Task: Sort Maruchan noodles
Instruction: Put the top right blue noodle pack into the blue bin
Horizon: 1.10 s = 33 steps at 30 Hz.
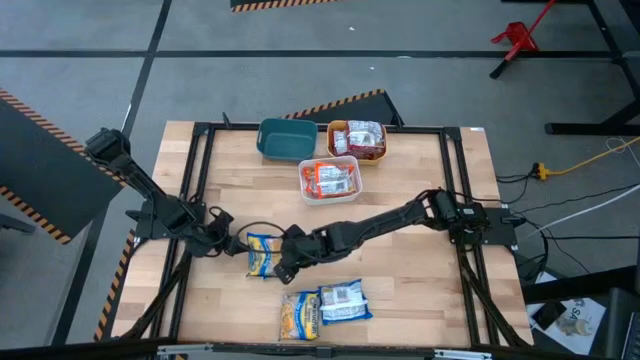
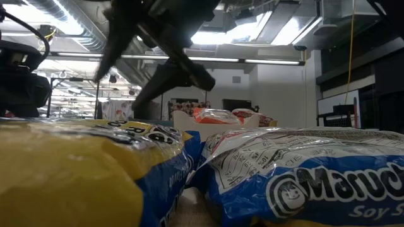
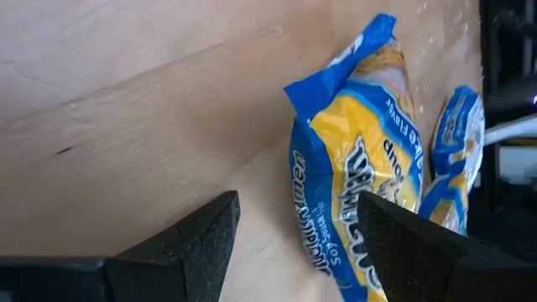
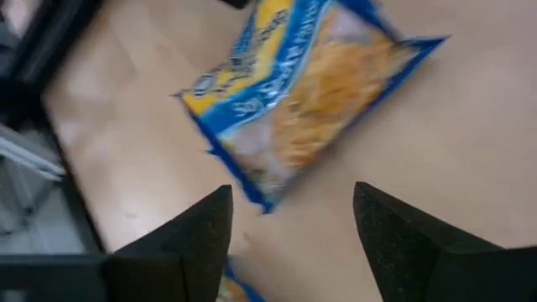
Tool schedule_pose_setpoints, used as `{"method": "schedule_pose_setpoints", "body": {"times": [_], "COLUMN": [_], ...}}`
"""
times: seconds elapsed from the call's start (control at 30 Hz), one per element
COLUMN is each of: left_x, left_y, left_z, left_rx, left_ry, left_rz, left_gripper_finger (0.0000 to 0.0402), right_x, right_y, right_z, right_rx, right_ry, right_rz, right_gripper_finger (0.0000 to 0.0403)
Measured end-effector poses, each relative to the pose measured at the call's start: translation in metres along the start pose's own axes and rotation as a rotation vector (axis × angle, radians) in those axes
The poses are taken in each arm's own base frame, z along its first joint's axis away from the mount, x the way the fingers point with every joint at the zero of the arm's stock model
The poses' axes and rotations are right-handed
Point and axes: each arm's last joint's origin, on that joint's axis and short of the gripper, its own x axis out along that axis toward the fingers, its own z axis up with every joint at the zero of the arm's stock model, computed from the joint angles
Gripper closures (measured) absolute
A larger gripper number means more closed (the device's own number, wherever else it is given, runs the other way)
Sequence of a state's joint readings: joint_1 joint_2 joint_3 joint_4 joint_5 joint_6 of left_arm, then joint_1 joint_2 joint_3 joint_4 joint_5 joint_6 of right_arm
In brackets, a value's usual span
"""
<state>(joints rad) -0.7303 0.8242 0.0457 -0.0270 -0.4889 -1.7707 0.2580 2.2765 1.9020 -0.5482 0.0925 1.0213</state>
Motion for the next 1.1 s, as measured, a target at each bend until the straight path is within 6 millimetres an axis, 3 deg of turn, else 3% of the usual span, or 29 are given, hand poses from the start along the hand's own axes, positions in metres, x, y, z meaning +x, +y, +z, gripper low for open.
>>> {"method": "schedule_pose_setpoints", "body": {"times": [0.2, 0.5, 0.63, 0.87, 1.1], "left_x": [0.004, 0.014, 0.019, 0.023, 0.026], "left_y": [-0.005, -0.007, -0.009, -0.01, -0.011], "left_z": [0.0, -0.004, -0.004, -0.001, 0.007], "left_rx": [-0.052, -0.123, -0.155, -0.187, -0.239], "left_ry": [-0.083, -0.128, -0.137, -0.152, -0.179], "left_rz": [-0.052, -0.076, -0.089, -0.087, -0.079], "left_gripper_finger": [0.0157, 0.0157, 0.0157, 0.0157, 0.0157], "right_x": [0.014, 0.021, 0.034, 0.054, 0.057], "right_y": [-0.007, -0.018, -0.037, -0.062, -0.075], "right_z": [-0.006, -0.007, -0.007, -0.016, -0.024], "right_rx": [0.123, 0.176, 0.25, 0.385, 0.445], "right_ry": [-0.03, -0.039, -0.047, -0.121, -0.147], "right_rz": [0.069, 0.028, 0.048, 0.238, 0.277], "right_gripper_finger": [0.0154, 0.0152, 0.0152, 0.0152, 0.0152]}}
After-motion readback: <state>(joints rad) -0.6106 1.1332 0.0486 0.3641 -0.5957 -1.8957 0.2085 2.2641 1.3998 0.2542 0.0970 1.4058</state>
